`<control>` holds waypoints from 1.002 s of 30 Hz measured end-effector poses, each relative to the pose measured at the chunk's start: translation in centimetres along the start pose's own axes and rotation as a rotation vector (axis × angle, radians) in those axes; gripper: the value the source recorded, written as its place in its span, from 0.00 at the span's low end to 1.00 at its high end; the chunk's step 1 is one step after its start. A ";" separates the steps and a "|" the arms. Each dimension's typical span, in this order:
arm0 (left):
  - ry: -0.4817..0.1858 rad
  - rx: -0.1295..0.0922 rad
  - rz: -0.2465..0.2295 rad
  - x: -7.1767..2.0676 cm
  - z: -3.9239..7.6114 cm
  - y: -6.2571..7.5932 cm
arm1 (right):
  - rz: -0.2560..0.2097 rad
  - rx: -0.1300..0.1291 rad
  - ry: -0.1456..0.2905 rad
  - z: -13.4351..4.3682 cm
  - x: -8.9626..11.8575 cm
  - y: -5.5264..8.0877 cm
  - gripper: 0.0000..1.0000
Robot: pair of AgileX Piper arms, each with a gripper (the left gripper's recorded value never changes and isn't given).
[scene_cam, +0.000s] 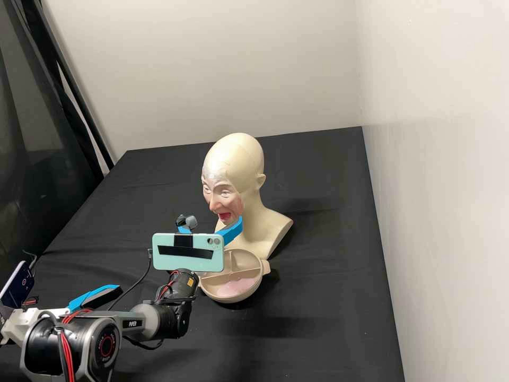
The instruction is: Feed the grandma with a spoon
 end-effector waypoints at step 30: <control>0.237 -0.066 -0.069 -2.04 -7.6 -1.8 | 0.000 0.000 0.000 0.0 0.0 0.0 1.00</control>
